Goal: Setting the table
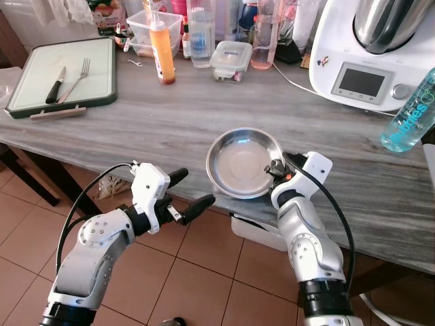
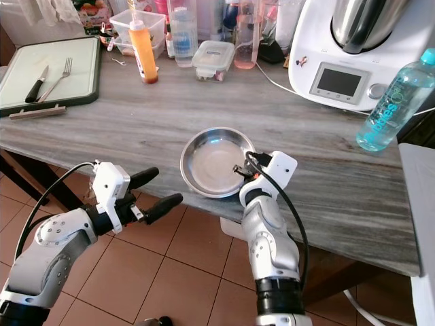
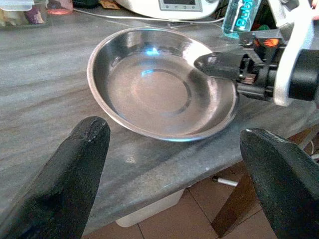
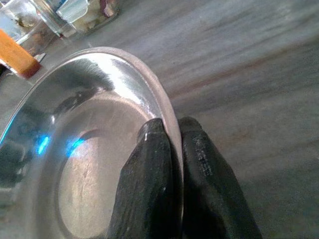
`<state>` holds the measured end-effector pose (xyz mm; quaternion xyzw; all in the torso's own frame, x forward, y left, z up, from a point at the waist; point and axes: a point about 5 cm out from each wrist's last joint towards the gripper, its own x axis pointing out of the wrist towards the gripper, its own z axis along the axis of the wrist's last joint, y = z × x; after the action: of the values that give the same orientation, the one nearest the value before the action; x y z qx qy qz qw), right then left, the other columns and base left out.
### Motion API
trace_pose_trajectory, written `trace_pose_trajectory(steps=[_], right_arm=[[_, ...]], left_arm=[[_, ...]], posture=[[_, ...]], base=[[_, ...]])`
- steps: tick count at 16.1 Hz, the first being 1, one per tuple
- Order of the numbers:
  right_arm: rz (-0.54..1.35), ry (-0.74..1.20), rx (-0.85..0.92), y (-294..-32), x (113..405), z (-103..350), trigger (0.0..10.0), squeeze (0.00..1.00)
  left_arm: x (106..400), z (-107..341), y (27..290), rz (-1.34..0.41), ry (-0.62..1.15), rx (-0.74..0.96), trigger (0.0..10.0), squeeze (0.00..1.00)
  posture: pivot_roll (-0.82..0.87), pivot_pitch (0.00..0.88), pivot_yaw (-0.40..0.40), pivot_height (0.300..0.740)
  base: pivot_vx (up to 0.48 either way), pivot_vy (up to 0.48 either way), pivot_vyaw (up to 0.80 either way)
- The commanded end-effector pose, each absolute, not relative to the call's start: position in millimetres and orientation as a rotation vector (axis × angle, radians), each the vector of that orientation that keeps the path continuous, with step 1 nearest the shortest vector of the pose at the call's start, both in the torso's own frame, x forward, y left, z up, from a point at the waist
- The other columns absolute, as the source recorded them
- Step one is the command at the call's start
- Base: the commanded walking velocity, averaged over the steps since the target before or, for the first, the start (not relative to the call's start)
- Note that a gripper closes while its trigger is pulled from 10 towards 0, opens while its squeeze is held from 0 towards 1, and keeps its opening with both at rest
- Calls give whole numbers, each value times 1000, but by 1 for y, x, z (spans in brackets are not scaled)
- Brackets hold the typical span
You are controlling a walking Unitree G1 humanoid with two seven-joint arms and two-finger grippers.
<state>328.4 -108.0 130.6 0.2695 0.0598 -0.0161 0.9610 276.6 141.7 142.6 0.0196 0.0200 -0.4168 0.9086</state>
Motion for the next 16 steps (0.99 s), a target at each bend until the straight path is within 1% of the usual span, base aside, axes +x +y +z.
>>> trace_pose_trajectory(steps=[1, 5, 11, 12, 16], right_arm=[[-11, 114, 621, -88, 334, 140, 10000, 0], [9, 147, 679, -70, 343, 137, 10000, 0], [42, 158, 686, -60, 349, 139, 10000, 0], [62, 170, 702, -55, 348, 139, 10000, 992], [97, 198, 690, -45, 345, 136, 10000, 1000]], left_arm=[[276, 143, 141, -882, 49, 49, 10000, 0], [273, 142, 138, -900, 54, 52, 10000, 0], [272, 141, 138, -898, 58, 54, 10000, 0], [273, 141, 137, -896, 57, 54, 10000, 0], [275, 141, 137, -896, 55, 56, 10000, 0]], posture=[[105, 146, 8, 740], [118, 148, 10, 740], [120, 147, 6, 740], [120, 146, 5, 740], [122, 142, 0, 740]], base=[[0, 0, 0], [0, 0, 0], [0, 0, 0], [0, 0, 0], [0, 0, 0]])
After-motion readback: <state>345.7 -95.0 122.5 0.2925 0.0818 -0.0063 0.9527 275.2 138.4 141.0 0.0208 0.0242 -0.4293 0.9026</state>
